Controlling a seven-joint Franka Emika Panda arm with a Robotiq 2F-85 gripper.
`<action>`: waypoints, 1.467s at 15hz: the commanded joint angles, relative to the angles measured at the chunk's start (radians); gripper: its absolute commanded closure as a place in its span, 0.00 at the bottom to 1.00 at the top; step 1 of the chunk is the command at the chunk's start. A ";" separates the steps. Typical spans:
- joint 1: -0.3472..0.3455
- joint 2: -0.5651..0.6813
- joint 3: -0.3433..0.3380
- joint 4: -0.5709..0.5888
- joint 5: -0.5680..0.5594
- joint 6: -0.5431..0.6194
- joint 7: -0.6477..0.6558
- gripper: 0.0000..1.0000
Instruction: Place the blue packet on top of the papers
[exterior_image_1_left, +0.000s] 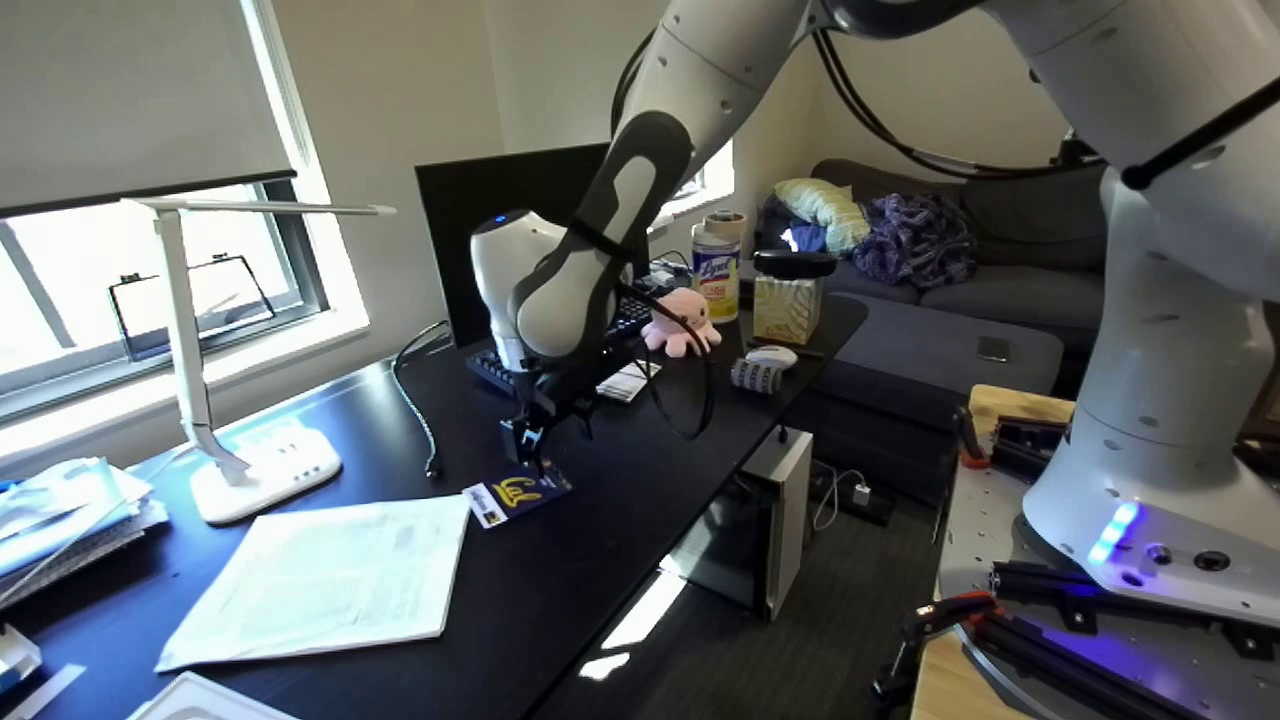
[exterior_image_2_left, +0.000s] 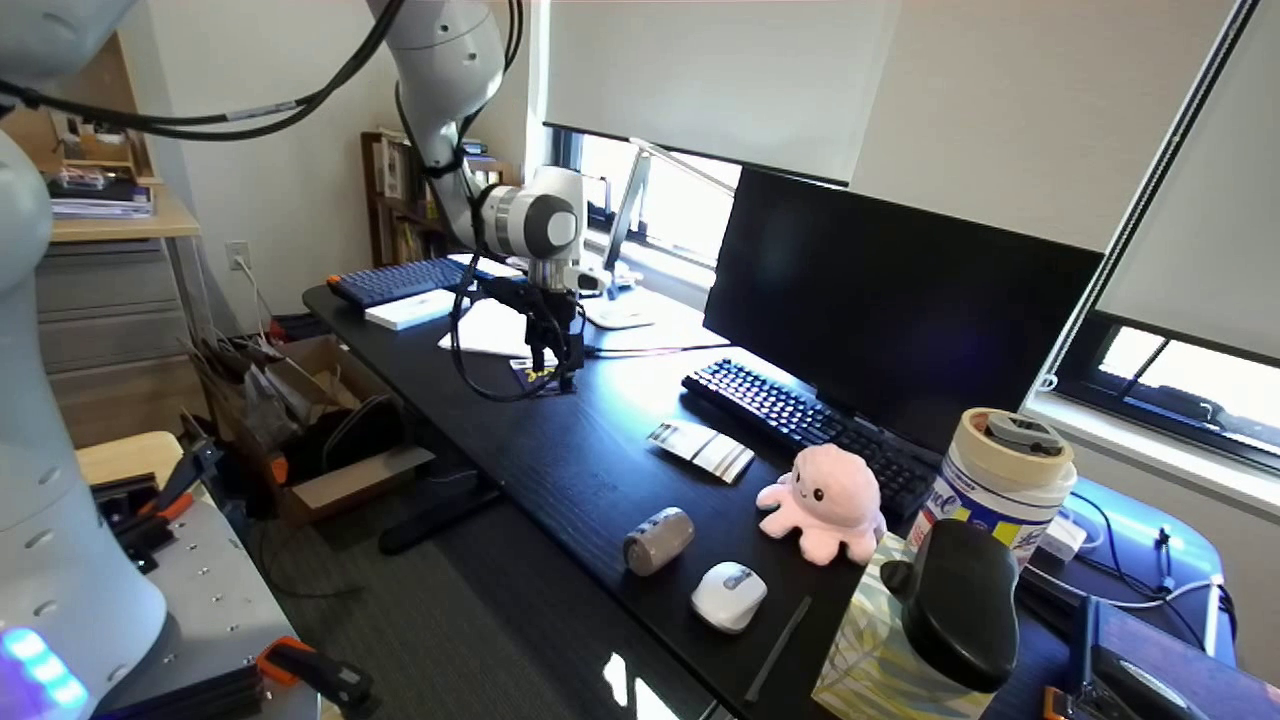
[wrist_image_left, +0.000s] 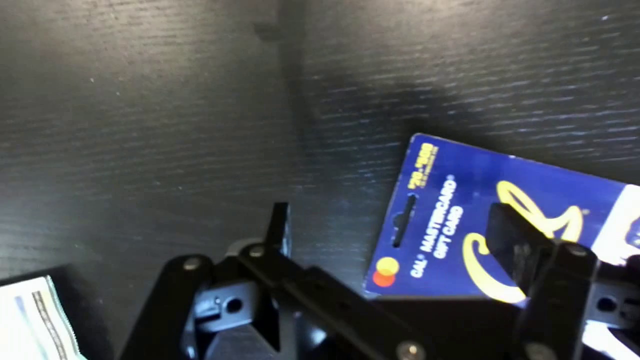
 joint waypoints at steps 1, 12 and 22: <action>0.015 -0.089 0.024 -0.040 -0.063 -0.033 -0.119 0.00; -0.053 -0.018 0.140 0.145 -0.067 -0.140 -0.516 0.00; 0.038 0.163 0.102 0.363 -0.205 -0.288 -0.466 0.00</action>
